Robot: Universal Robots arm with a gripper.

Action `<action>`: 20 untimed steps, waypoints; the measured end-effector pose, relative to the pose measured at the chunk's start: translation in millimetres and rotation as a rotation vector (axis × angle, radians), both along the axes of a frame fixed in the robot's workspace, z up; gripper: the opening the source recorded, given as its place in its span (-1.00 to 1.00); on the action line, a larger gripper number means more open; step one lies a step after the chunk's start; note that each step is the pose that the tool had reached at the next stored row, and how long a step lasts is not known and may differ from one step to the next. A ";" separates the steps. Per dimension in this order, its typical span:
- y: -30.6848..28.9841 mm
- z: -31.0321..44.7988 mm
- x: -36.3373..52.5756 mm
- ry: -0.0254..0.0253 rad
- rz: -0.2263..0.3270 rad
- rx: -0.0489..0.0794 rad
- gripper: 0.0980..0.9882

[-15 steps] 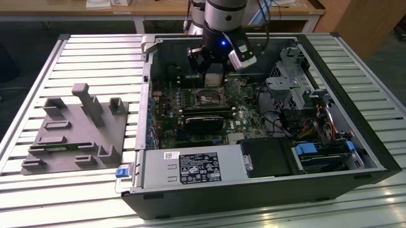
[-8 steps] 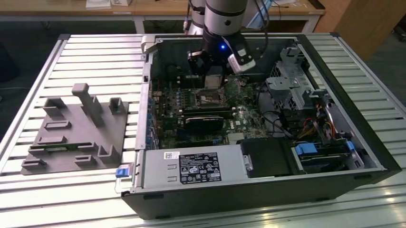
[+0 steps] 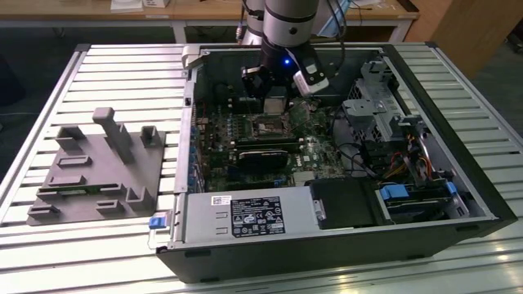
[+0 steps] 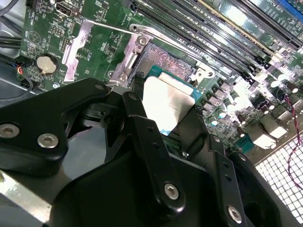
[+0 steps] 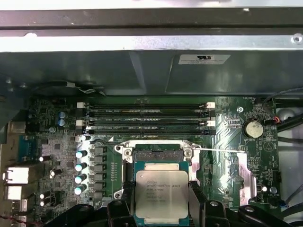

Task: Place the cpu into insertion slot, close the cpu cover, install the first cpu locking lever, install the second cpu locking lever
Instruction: 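Place the cpu into insertion slot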

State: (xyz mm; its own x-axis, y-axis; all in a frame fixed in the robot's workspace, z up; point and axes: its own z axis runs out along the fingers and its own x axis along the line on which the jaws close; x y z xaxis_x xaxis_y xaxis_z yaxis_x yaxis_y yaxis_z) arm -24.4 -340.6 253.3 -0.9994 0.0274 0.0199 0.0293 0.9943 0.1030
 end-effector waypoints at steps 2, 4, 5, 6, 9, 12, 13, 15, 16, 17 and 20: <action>0.0 -0.5 0.0 0.0000 -0.024 0.000 -0.01; 0.0 -0.9 0.0 0.0001 -0.054 0.000 -0.01; 0.0 -1.2 0.0 0.0000 -0.069 0.000 -0.01; 0.0 -1.5 0.0 0.0001 -0.084 0.000 -0.01; 0.0 -2.5 0.0 0.0001 -0.131 -0.001 -0.01; 0.0 -3.5 0.0 -0.0001 -0.175 -0.003 -0.01; 0.0 -3.9 0.0 -0.0001 -0.189 -0.004 -0.01; 0.0 -4.7 0.0 -0.0002 -0.220 -0.005 -0.01; 0.0 -5.0 0.0 -0.0002 -0.234 -0.006 -0.01; 0.0 -5.4 0.0 -0.0002 -0.249 -0.007 -0.01; 0.0 -6.5 0.0 -0.0004 -0.292 -0.009 -0.01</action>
